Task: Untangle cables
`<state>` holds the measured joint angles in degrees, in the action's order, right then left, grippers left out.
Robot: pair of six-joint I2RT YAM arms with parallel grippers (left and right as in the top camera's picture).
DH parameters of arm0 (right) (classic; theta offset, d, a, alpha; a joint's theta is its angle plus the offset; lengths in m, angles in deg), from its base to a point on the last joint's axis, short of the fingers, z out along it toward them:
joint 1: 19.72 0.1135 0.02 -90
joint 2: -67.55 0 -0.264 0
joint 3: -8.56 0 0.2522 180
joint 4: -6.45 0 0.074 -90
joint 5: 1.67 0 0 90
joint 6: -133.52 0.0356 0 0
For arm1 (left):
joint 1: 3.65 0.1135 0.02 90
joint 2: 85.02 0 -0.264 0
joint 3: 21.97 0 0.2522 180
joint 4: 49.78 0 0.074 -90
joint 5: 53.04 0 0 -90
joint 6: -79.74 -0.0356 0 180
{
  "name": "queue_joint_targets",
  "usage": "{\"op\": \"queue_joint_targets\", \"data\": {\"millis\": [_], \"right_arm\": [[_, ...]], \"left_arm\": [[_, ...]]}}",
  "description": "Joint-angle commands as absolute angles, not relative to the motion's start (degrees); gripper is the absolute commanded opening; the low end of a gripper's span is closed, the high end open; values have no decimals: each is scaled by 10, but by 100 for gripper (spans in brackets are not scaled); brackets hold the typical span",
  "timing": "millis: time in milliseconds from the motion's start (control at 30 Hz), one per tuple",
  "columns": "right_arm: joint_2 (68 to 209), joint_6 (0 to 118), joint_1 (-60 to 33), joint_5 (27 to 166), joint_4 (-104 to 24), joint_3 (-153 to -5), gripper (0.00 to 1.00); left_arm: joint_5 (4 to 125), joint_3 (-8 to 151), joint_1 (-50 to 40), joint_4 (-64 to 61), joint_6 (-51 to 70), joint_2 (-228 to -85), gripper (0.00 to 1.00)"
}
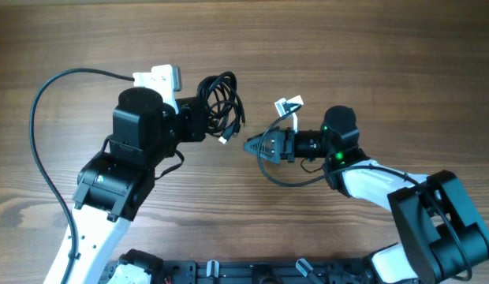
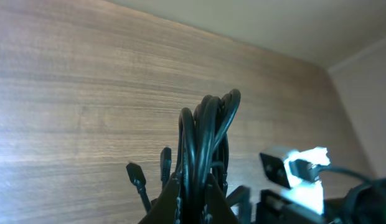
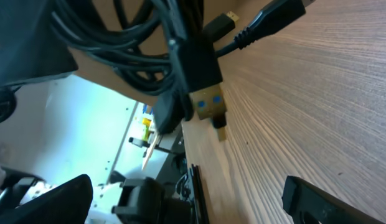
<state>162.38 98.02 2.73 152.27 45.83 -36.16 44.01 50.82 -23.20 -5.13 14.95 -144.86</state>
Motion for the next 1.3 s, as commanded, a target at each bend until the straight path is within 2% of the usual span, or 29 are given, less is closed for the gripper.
{"op": "queue_joint_targets", "data": {"millis": [0,200,833,1100,1267], "right_arm": [[1616,996,58,1449,462,-366,100],[1616,991,95,1343,462,-366,100],[1616,991,101,1222,457,-366,96],[1616,984,101,1269,458,-366,96],[1616,975,101,1287,451,-366,96]], "left_arm": [[433,519,-234,-67,238,-1447,4],[424,519,-234,-71,283,-1447,4],[446,519,-234,-62,305,-1447,4],[385,519,-234,-62,308,-1447,4],[342,519,-234,-65,352,-1447,4]]}}
